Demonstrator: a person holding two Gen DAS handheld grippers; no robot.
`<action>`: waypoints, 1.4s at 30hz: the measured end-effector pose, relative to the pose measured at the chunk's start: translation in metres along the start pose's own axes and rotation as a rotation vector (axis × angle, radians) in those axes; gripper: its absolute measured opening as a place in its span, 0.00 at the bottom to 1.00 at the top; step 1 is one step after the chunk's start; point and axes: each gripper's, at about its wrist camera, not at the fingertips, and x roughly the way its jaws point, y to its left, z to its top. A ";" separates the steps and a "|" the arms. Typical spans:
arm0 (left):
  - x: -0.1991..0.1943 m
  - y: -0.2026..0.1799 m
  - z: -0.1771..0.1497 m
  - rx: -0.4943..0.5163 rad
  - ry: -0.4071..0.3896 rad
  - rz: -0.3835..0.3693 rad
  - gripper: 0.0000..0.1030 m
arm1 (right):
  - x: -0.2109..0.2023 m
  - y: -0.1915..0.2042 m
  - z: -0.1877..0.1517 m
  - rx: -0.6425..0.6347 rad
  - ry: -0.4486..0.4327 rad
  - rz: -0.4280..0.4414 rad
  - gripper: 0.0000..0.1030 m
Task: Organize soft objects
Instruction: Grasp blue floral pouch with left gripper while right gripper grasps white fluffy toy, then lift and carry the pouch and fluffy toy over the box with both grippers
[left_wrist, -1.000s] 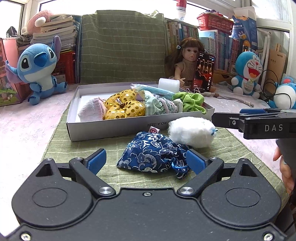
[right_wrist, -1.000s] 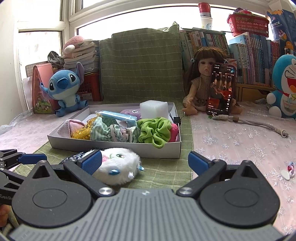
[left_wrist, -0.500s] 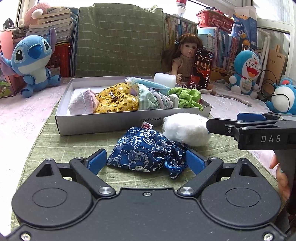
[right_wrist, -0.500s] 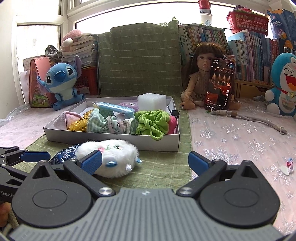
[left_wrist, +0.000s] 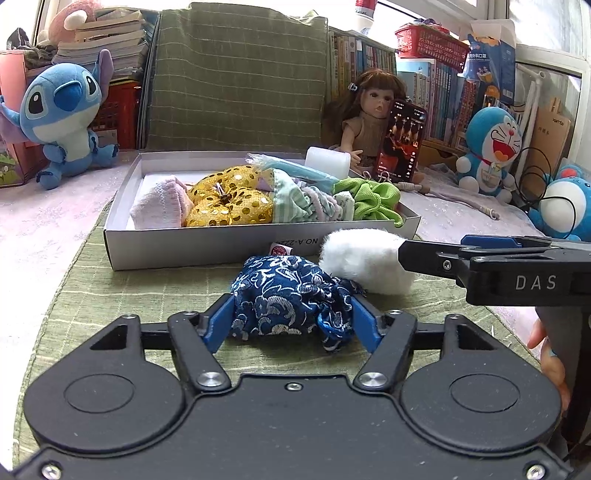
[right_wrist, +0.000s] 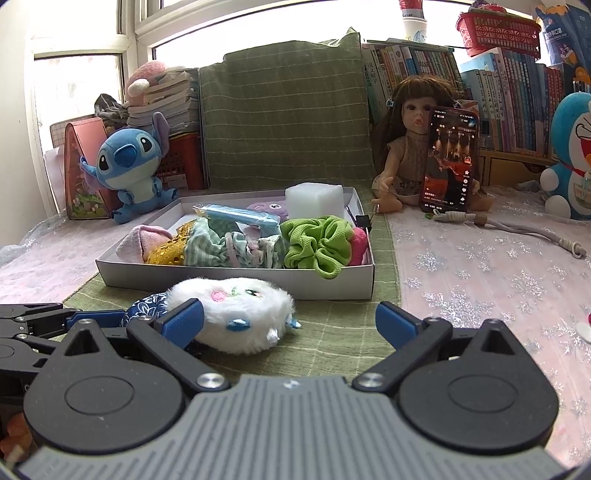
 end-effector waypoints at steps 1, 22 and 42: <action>-0.002 0.001 0.000 -0.007 0.001 0.000 0.55 | 0.001 -0.001 0.001 0.010 0.002 0.006 1.00; -0.033 0.027 0.009 -0.089 -0.058 0.082 0.51 | 0.025 0.036 0.001 -0.111 0.104 0.050 1.00; -0.042 0.032 0.017 -0.078 -0.107 0.124 0.51 | 0.025 0.055 -0.002 -0.153 0.092 0.034 0.73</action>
